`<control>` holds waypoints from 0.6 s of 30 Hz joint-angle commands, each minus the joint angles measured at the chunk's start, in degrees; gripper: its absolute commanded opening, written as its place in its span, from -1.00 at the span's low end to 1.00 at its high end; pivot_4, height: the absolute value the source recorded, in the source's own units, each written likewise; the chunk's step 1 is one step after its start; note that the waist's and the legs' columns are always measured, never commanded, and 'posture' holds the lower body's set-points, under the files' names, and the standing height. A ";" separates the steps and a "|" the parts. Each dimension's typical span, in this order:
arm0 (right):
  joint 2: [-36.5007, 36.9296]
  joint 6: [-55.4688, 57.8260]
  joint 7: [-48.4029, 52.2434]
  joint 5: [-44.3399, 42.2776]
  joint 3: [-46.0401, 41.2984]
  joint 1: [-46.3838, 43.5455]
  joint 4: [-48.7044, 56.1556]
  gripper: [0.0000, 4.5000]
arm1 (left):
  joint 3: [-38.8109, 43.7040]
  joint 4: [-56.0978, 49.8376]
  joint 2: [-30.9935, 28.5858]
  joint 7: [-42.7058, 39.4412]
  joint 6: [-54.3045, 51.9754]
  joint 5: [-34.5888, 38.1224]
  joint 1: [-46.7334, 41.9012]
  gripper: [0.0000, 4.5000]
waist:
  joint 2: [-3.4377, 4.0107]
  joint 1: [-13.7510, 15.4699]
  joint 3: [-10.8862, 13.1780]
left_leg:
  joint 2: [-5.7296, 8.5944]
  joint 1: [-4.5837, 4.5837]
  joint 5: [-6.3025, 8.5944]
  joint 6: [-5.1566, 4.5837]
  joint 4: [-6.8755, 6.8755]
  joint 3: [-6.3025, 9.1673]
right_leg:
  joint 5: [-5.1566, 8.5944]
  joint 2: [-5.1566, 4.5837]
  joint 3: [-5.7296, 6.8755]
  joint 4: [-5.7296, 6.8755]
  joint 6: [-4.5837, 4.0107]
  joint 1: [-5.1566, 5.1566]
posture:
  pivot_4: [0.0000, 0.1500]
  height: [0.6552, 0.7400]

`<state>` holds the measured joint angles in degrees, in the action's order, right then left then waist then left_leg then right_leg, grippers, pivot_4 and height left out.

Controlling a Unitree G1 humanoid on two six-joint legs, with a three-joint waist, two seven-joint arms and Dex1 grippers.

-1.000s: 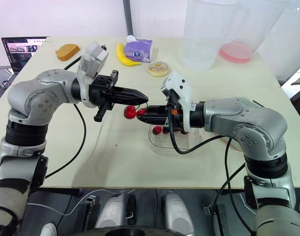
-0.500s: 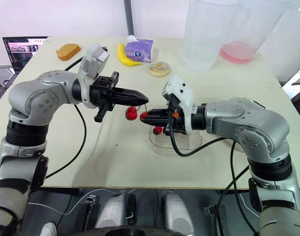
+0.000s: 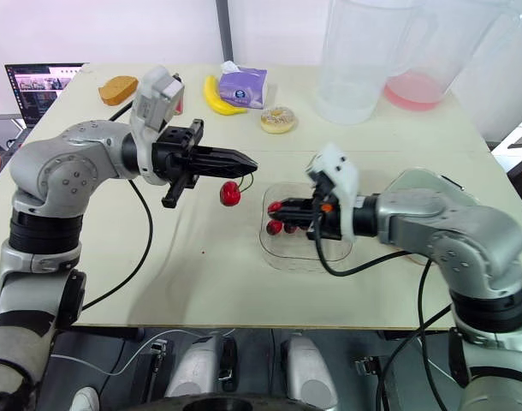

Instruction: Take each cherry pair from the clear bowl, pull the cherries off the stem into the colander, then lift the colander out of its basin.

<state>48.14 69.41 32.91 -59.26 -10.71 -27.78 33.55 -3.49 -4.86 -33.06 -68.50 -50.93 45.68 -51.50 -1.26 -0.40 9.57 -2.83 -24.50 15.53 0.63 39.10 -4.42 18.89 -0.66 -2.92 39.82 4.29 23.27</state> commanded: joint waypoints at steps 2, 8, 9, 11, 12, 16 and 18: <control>8.84 2.12 -2.37 2.38 -17.25 7.27 -0.62 -0.93 | 1.86 -1.49 -0.01 0.62 -0.08 1.19 -0.76 -1.00 | 0.00 0.01 0.00 | 0.00 -0.02 0.03 -0.05 0.00 0.01 | -0.01 -0.02 0.03 -0.19 0.01 -0.09 | 1.00 1.00; 13.80 1.12 -4.47 14.49 -28.90 23.23 -4.63 -0.93 | 2.09 -1.15 0.53 1.23 0.04 1.35 -0.57 -1.00 | 0.03 -0.46 -0.02 | -0.02 0.05 0.05 -0.08 -0.01 -0.02 | -0.06 0.02 -0.01 -0.36 0.10 -0.23 | 1.00 1.00; 13.54 1.22 -4.67 15.14 -29.75 24.53 -4.47 -0.93 | 2.12 -1.12 0.54 1.28 0.05 1.41 -0.55 -1.00 | 0.06 -0.59 -0.02 | -0.02 0.05 0.03 -0.05 -0.05 -0.03 | -0.06 0.05 -0.03 -0.36 0.10 -0.21 | 1.00 1.00; 11.95 1.25 -5.87 16.64 -30.30 27.04 -4.09 -0.93 | 2.26 -1.10 0.68 1.44 -0.15 1.73 -0.53 -1.00 | 0.10 -0.73 -0.03 | -0.03 0.09 0.01 -0.01 -0.09 -0.03 | -0.06 0.09 -0.06 -0.34 0.10 -0.21 | 1.00 1.00; 10.88 1.32 -6.71 17.08 -29.98 27.46 -3.97 -0.93 | 2.32 -1.03 0.76 1.51 -0.21 1.87 -0.55 -1.00 | 0.10 -0.74 -0.03 | -0.04 0.11 -0.01 0.01 -0.09 -0.02 | -0.06 0.11 -0.06 -0.33 0.10 -0.21 | 1.00 1.00; 8.32 -0.75 -9.18 19.95 -27.64 26.68 -5.47 -0.72 | 2.34 -1.00 0.86 1.72 -0.28 2.19 -0.62 -1.00 | 0.12 -0.58 -0.02 | -0.03 0.11 -0.01 0.02 -0.08 -0.02 | -0.06 0.11 -0.06 -0.32 0.11 -0.22 | 1.00 1.00; 7.90 -1.50 -9.32 21.11 -27.14 26.68 -6.47 -0.34 | 2.36 -1.09 0.92 1.82 -0.33 2.26 -0.62 -1.00 | 0.13 -0.48 -0.01 | 0.01 0.10 -0.01 0.01 -0.08 -0.03 | -0.06 0.09 -0.07 -0.33 0.11 -0.22 | 1.00 1.00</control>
<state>55.94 69.47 24.13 -39.69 -36.75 -0.48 27.20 -2.59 -4.76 -32.17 -66.86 -51.18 46.89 -51.38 -1.12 -0.88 9.55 -2.82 -24.41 15.52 0.63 39.02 -4.45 18.82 -0.57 -2.99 39.49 4.40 23.05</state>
